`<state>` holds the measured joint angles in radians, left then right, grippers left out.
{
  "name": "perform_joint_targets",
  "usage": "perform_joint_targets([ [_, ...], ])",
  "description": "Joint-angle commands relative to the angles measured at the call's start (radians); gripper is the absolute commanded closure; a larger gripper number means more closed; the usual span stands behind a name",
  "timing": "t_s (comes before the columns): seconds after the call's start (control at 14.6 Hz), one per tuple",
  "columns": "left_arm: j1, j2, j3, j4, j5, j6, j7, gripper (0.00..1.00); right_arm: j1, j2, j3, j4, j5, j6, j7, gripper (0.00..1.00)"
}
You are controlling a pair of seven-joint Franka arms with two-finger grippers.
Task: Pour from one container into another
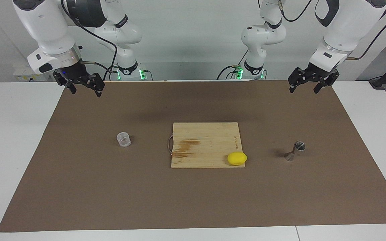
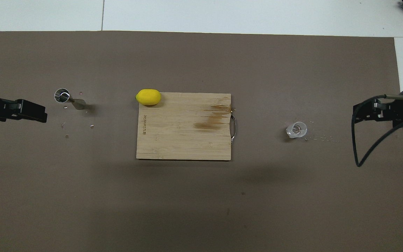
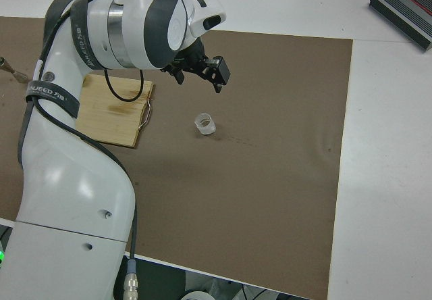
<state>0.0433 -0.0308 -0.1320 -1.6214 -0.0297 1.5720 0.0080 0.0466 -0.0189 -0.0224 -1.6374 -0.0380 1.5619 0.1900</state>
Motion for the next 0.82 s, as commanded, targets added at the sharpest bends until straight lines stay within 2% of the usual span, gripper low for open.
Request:
perform_joint_targets([
  [0.0,0.006,-0.009,0.000,0.000,-0.013,0.005,0.015,0.00,-0.010,-0.019,0.002,-0.022,0.010,0.009,-0.017,0.00],
  [0.75,-0.005,-0.015,0.000,-0.011,-0.013,0.011,0.010,0.00,-0.010,-0.019,0.002,-0.019,0.010,0.009,-0.017,0.00],
])
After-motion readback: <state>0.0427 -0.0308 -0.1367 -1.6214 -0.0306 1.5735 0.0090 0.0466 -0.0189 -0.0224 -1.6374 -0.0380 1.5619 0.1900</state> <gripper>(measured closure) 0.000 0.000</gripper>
